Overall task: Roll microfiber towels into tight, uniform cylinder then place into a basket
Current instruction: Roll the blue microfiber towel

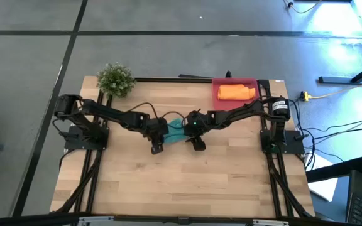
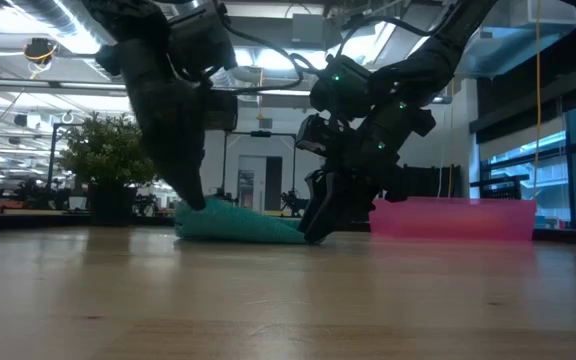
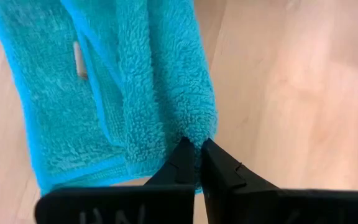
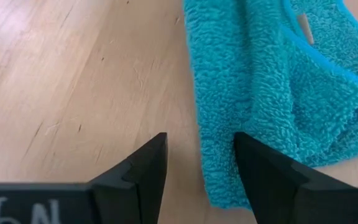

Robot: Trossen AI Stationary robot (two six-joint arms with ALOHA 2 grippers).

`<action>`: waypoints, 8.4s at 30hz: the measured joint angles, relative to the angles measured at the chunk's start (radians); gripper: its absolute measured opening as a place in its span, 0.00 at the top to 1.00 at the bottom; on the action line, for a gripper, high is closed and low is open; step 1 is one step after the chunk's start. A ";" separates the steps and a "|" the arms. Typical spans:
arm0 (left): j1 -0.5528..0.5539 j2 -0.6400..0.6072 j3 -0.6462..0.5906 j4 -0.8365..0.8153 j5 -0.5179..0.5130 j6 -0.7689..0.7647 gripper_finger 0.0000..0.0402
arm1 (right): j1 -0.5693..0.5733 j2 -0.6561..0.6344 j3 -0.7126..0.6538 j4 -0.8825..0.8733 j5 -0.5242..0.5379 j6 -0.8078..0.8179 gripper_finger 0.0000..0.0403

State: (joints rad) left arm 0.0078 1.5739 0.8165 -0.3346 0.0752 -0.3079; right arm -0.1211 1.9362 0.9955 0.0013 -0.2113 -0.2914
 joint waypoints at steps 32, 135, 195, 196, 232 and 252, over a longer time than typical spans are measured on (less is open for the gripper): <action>0.253 -0.022 0.008 -0.029 0.067 -0.556 1.00 | -0.002 0.003 -0.002 0.000 0.001 -0.001 0.53; 0.291 0.269 0.009 0.440 -0.270 -0.519 1.00 | -0.141 -0.046 0.268 -0.388 0.154 0.144 0.98; 0.300 0.243 0.006 0.430 -0.230 -0.446 1.00 | -0.358 0.117 0.274 -0.375 -0.184 0.414 0.84; 0.303 0.240 0.006 0.428 -0.228 -0.433 1.00 | -0.355 0.117 0.274 -0.375 -0.181 0.414 0.83; 0.325 -0.186 0.004 0.283 -0.171 0.180 0.73 | -0.330 0.118 0.270 -0.375 -0.156 0.418 0.61; 0.184 -0.379 0.005 -0.017 -0.116 0.303 0.73 | -0.332 0.119 0.269 -0.360 -0.213 0.417 0.61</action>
State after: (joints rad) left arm 0.1922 1.1950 0.8219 -0.3511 -0.0410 -0.0045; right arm -0.4535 2.0552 1.2648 -0.3592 -0.4246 0.1253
